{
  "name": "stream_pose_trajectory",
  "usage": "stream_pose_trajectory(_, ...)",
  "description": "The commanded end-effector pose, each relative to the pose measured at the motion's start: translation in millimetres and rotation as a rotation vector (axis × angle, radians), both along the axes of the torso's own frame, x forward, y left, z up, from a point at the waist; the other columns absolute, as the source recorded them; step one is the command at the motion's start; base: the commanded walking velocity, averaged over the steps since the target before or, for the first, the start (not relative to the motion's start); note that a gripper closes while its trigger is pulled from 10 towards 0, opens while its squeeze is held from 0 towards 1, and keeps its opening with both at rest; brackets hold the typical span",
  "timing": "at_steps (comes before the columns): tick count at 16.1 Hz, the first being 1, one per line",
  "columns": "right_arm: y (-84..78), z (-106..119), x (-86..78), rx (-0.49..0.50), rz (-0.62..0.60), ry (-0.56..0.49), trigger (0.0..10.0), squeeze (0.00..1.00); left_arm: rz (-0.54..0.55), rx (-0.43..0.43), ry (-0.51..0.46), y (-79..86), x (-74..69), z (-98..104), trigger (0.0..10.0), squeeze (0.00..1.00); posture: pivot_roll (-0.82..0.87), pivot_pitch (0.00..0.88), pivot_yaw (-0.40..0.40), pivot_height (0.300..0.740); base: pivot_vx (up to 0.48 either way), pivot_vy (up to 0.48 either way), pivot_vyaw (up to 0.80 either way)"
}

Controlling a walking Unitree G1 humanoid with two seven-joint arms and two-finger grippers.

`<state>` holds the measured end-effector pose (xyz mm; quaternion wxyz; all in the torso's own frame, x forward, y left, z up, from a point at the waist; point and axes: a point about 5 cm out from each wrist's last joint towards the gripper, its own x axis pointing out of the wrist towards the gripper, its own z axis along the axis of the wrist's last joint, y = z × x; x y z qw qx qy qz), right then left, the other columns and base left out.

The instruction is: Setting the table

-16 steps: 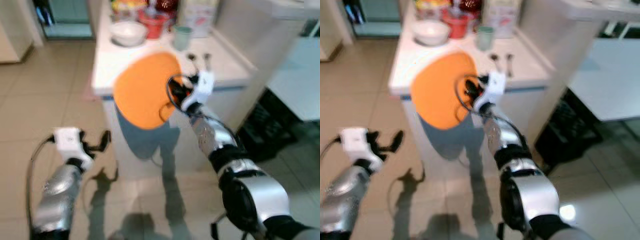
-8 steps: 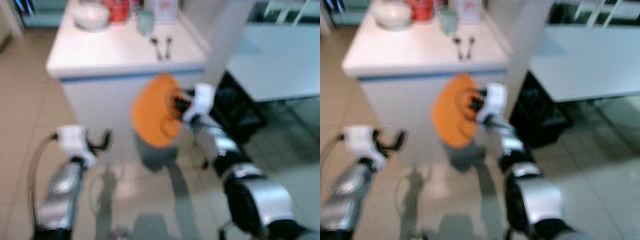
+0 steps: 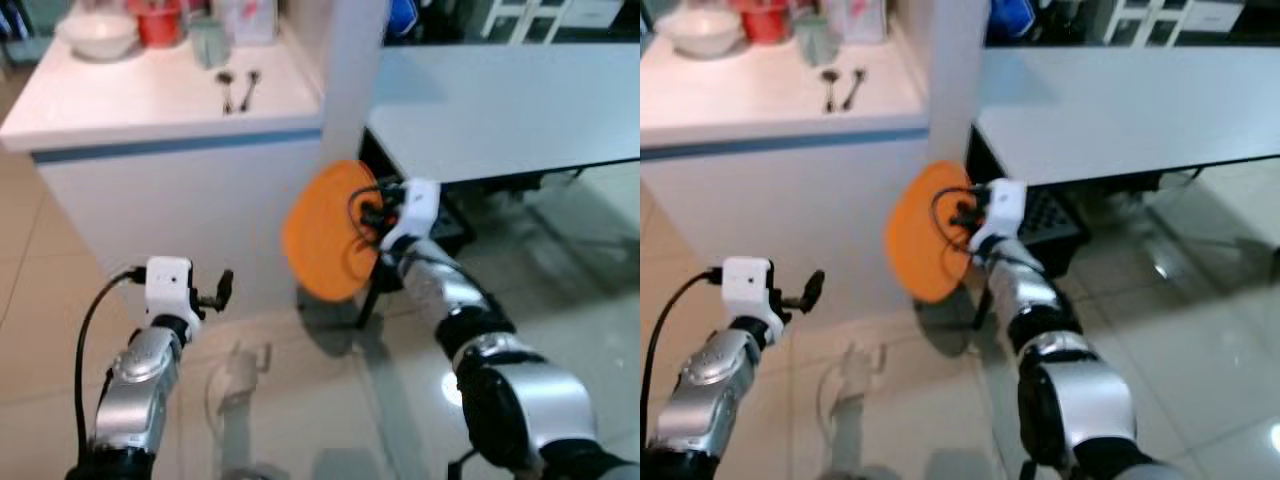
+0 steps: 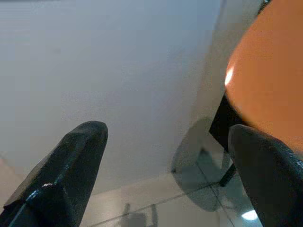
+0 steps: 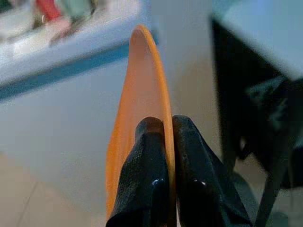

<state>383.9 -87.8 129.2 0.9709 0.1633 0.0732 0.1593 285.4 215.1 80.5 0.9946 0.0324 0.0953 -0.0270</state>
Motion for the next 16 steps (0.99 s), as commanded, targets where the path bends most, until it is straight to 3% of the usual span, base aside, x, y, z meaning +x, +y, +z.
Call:
stream_pose_trajectory(1, 14.9, 13, 2.2, 0.013, 0.042, -0.050, 0.0, 0.00, 0.023, 0.019, -0.002, 6.0, 2.3, 2, 10.0, 0.00, 0.20, 0.052, -0.045, 0.740, 0.375, -0.292, 0.00)
stream_pose_trajectory(7, 16.7, 15, 1.8, -0.015, 0.058, -0.080, 0.0, 0.00, 0.019, 0.035, -0.035, -1.4, 7.9, 6, 10.0, 0.00, 0.20, 0.050, -0.036, 0.740, 0.430, -0.092, 0.00)
stream_pose_trajectory(8, 22.2, 20, 0.3, -0.083, 0.102, -0.146, 0.0, 0.00, 0.031, 0.029, -0.038, 0.3, 8.2, 6, 10.0, 0.00, 0.19, 0.049, -0.034, 0.740, 0.000, 0.000, 0.00)
stream_pose_trajectory(9, 43.2, 40, -5.2, -0.180, 0.249, -0.315, 0.0, 0.00, 0.047, 0.025, -0.038, 2.7, 9.1, 6, 10.0, 0.00, 0.19, 0.050, -0.029, 0.740, 0.000, 0.000, 0.00)
stream_pose_trajectory(10, 51.8, 51, -7.1, -0.178, 0.302, -0.374, 0.0, 0.00, 0.050, 0.022, -0.038, 3.3, 10.0, 6, 10.0, 0.00, 0.19, 0.049, -0.028, 0.740, 0.000, 0.000, 0.00)
stream_pose_trajectory(12, 53.4, 67, -4.9, -0.090, 0.317, -0.396, 0.0, 0.00, 0.051, 0.020, -0.038, 2.1, 11.7, 6, 10.0, 0.00, 0.19, 0.048, -0.026, 0.740, 0.000, 0.000, 0.00)
stream_pose_trajectory(15, 26.0, 99, 11.6, 0.169, 0.204, -0.363, 0.0, 0.00, 0.052, 0.016, -0.039, 1.6, 12.8, 6, 10.0, 0.00, 0.18, 0.044, -0.021, 0.740, 0.000, 0.000, 0.00)
stream_pose_trajectory(16, 10.2, 102, 17.5, 0.269, 0.141, -0.324, 0.0, 0.00, 0.055, 0.016, -0.040, 1.4, 13.5, 6, 10.0, 0.00, 0.18, 0.041, -0.020, 0.740, 0.000, 0.000, 0.00)
